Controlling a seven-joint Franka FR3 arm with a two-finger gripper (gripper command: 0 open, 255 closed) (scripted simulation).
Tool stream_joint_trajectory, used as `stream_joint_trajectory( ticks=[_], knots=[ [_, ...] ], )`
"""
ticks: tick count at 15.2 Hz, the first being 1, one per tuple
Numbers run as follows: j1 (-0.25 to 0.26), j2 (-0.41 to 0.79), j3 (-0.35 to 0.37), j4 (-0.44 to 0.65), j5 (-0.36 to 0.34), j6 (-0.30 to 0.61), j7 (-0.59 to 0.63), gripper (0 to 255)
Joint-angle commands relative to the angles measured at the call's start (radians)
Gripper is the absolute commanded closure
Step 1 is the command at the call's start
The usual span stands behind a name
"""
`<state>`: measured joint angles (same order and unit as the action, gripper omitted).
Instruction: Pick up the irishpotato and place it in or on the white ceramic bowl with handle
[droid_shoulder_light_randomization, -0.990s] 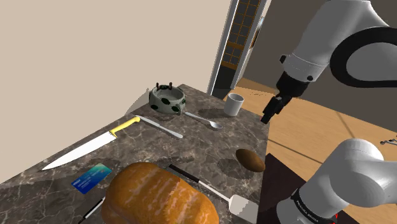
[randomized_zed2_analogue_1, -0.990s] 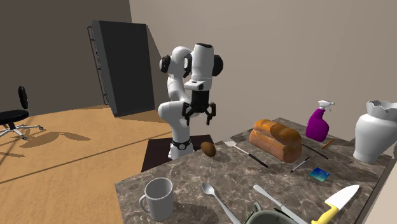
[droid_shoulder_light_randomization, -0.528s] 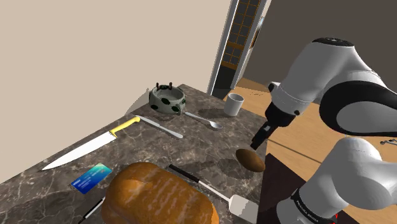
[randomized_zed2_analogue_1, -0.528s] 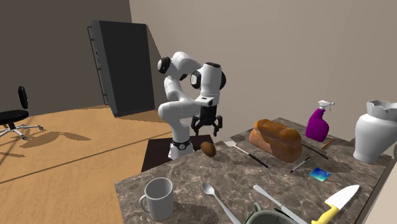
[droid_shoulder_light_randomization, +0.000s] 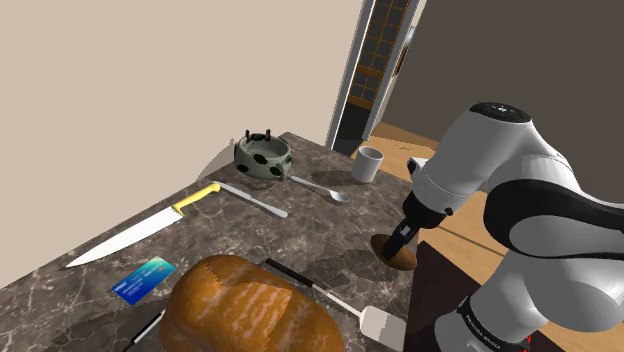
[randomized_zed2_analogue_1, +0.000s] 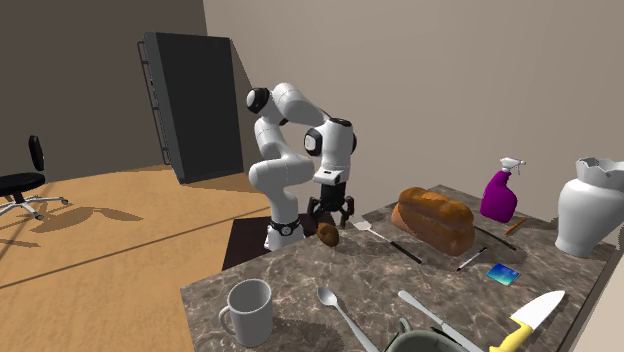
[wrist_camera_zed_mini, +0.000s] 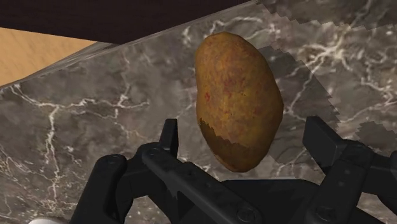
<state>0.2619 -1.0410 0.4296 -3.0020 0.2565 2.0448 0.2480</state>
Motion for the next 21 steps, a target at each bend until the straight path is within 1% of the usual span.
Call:
stream_joint_trajectory(
  ticks=[1,2,10,11,20,21],
  knots=[
    [0.003,0.022,0.012,-0.022,0.011,0.044,0.003,0],
    [0.004,0.039,0.019,-0.037,0.017,0.075,0.003,0],
    [0.004,0.039,0.019,-0.037,0.017,0.075,0.003,0],
    [0.004,0.039,0.019,-0.037,0.017,0.075,0.003,255],
    [0.004,0.039,0.019,-0.037,0.017,0.075,0.003,255],
    [0.001,0.029,0.013,-0.028,0.012,0.056,0.001,255]
  ],
)
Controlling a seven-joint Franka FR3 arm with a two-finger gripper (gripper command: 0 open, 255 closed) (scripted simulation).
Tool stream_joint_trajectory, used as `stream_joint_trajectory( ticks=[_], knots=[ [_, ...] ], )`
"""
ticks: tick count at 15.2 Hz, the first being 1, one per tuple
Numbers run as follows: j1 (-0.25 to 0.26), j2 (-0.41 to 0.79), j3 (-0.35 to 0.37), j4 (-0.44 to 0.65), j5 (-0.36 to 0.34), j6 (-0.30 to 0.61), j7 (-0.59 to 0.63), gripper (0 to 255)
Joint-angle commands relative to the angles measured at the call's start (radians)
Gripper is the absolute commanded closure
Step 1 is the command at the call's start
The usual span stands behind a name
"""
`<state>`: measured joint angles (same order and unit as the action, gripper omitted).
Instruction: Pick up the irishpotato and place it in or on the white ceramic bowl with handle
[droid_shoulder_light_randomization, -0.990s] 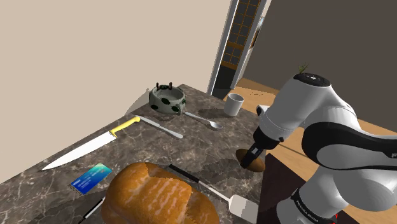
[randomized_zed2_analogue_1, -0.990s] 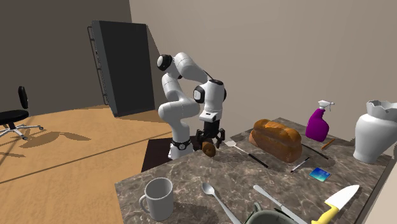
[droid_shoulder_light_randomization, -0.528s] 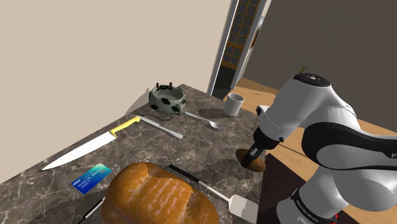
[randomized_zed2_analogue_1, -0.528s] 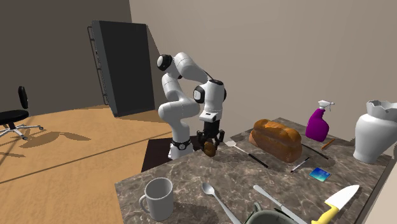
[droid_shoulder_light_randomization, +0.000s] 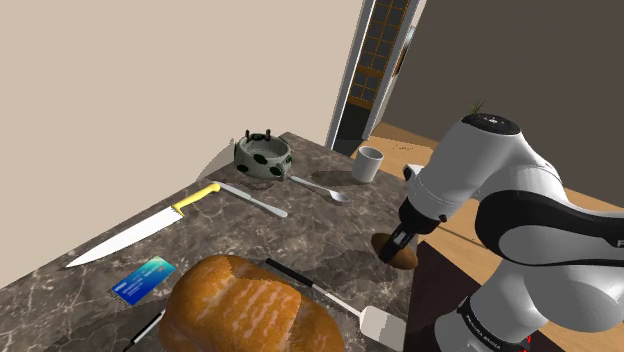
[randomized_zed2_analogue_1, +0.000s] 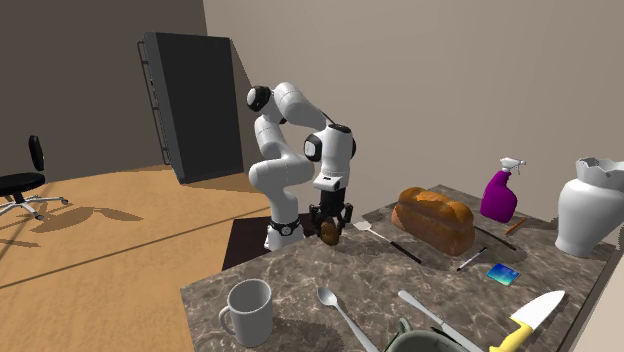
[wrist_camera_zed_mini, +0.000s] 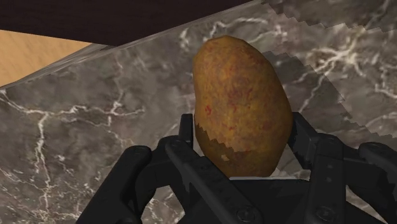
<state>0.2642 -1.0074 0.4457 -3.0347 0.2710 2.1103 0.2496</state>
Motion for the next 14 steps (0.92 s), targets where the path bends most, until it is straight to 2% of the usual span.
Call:
stream_joint_trajectory(
  ticks=[1,14],
  knots=[
    [-0.003,-0.014,-0.008,0.015,-0.008,-0.028,-0.003,255],
    [-0.037,-0.077,-0.073,0.163,-0.069,-0.232,-0.024,255]
  ],
)
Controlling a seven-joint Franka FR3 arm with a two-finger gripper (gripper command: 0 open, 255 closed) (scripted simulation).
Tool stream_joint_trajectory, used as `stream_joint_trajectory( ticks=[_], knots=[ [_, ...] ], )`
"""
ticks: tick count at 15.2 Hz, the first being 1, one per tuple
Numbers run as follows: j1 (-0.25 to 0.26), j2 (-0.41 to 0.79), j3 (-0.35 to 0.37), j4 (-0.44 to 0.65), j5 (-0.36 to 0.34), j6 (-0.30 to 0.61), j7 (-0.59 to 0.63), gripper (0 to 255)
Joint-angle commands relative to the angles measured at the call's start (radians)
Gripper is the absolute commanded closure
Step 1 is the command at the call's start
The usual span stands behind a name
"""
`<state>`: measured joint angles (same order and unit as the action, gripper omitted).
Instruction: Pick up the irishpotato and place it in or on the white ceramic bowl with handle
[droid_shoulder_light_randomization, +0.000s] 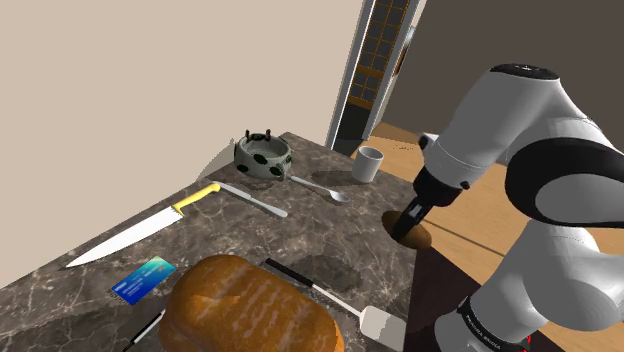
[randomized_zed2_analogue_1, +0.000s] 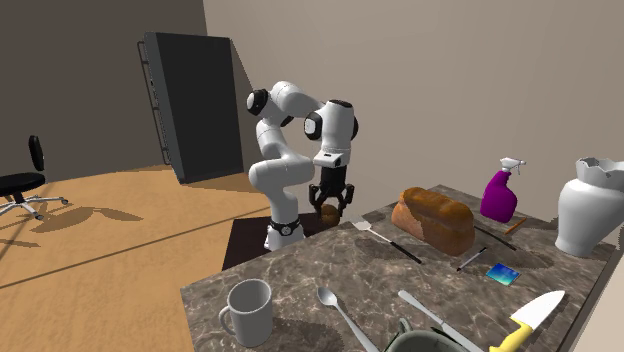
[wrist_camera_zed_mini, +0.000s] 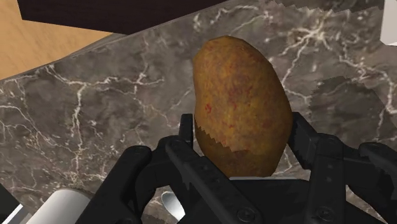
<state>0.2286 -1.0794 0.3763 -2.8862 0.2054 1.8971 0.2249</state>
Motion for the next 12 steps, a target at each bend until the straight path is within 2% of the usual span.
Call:
stream_joint_trajectory(
  ticks=[1,12],
  knots=[
    [-0.004,-0.006,-0.008,0.027,-0.008,-0.033,-0.001,255],
    [-0.03,-0.001,-0.05,0.174,-0.049,-0.172,-0.015,255]
  ],
)
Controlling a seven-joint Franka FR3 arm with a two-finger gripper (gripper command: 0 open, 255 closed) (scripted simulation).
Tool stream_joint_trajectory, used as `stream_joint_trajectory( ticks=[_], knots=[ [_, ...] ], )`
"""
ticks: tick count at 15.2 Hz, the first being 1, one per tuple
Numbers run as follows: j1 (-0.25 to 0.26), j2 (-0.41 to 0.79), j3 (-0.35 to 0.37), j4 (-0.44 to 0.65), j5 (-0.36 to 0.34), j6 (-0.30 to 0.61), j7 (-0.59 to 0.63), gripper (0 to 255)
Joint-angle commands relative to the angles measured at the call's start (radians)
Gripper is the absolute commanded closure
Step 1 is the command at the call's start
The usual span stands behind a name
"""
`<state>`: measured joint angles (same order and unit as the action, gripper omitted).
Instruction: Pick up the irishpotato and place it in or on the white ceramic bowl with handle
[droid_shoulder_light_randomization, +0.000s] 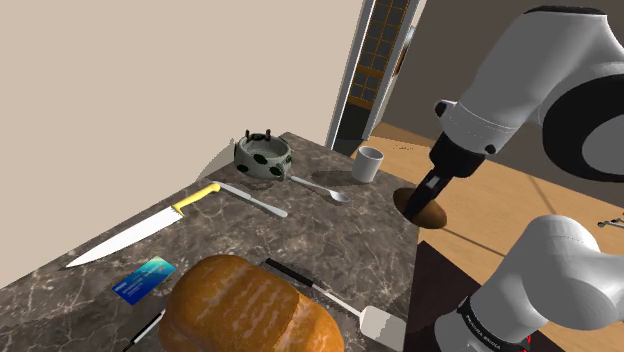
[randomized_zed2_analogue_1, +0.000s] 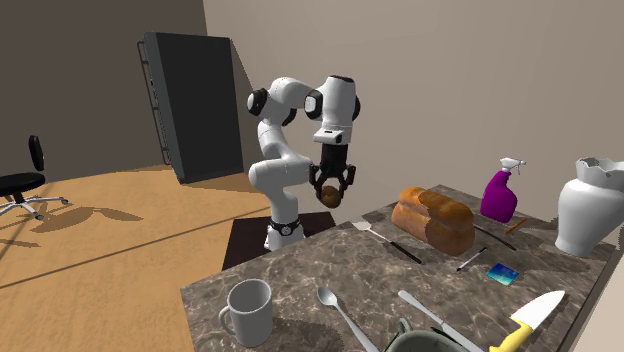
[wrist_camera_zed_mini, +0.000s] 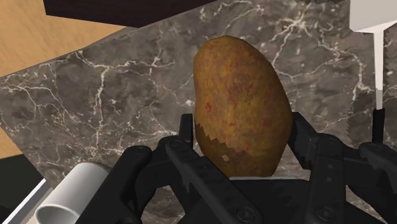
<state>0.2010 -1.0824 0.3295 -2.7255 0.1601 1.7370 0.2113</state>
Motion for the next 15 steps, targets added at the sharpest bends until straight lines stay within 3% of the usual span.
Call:
stream_joint_trajectory(
  ticks=[1,6,15],
  knots=[
    [-0.005,0.004,-0.007,0.027,-0.007,-0.023,-0.003,255],
    [-0.014,0.016,-0.021,0.092,-0.021,-0.075,-0.007,255],
    [-0.135,0.413,0.009,0.302,-0.079,0.12,-0.026,255]
  ],
)
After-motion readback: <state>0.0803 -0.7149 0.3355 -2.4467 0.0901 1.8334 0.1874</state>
